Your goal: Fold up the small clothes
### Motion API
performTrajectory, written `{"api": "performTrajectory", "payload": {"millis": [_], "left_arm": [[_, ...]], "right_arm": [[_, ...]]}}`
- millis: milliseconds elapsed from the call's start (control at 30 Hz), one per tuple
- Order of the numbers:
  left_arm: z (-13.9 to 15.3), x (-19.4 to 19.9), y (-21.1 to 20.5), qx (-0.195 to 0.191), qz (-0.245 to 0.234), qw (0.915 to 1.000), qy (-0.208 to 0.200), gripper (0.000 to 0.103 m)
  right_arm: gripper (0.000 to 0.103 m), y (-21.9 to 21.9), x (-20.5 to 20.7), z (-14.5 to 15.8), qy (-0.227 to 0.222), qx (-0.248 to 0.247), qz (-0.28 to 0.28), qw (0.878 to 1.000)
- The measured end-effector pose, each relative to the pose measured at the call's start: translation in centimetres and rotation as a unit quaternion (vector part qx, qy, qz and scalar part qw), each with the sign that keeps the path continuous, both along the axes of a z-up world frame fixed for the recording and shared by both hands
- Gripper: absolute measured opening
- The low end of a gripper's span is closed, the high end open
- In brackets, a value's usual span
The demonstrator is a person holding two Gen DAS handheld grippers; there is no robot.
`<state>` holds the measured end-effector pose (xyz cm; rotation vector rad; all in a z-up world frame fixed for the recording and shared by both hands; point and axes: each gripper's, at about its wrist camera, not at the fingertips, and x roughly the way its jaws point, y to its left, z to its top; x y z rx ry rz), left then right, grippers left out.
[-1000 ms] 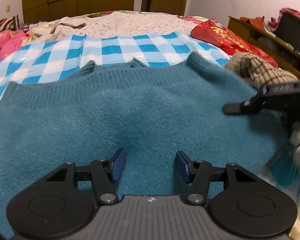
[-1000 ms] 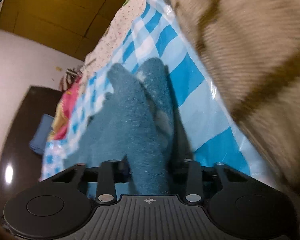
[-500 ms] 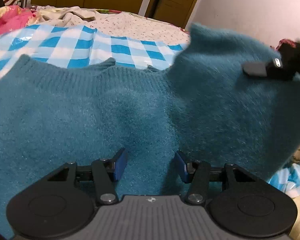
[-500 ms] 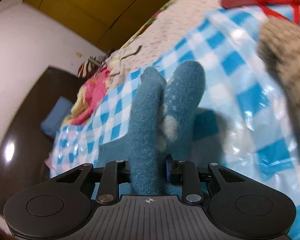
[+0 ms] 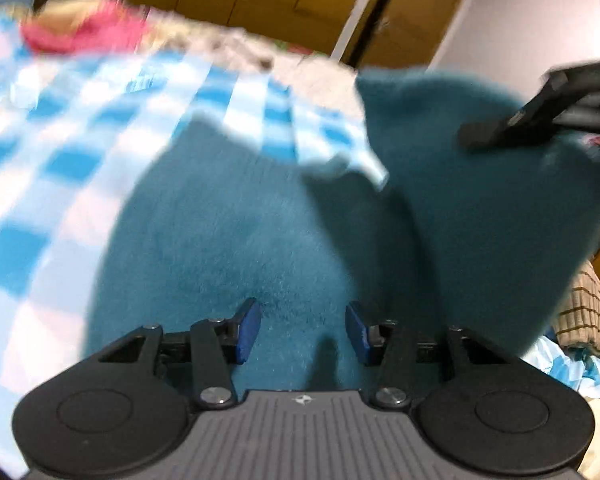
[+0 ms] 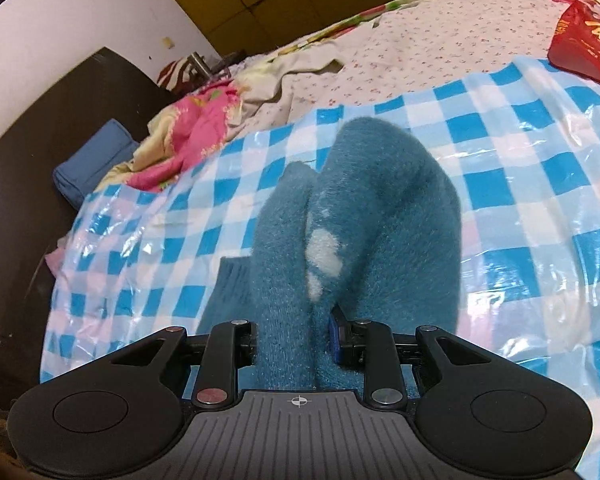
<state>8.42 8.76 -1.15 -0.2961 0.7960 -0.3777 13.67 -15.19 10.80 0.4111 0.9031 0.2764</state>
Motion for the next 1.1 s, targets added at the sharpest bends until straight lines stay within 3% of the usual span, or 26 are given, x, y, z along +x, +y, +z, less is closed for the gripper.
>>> {"api": "performTrajectory", "payload": {"millis": [133,467,700,833,1000,1100], "left_arm": [[-0.4,0.4,-0.3,-0.009,-0.009,0.9999,0.005,0.055],[-1.1,0.7,1.3,-0.051,0.003,0.9983,0.027,0.049],[0.3,-3.3,4.2,-0.088,0.037,0.9951,0.027,0.052],[1.6,-6.9,5.9,-0.077,0.075,0.9941,0.011,0.054],[4.5,-10.1,7.6,-0.085,0.110,0.9897,-0.034,0.058],[6.7,-10.4,6.5,-0.080,0.107,0.9876,-0.083,0.061]], "right_arm": [[0.026,3.0,0.1,0.0,0.001,-0.010,0.010,1.000],[0.026,12.0,2.1,-3.8,0.020,-0.044,0.055,0.997],[0.036,13.3,2.3,-4.7,0.032,-0.036,0.080,0.996],[0.053,13.8,1.6,-4.8,0.029,-0.027,0.115,0.993],[0.053,12.3,1.5,-3.6,0.047,0.069,0.149,0.985],[0.053,10.9,1.7,-1.6,0.000,0.031,0.134,0.990]]}}
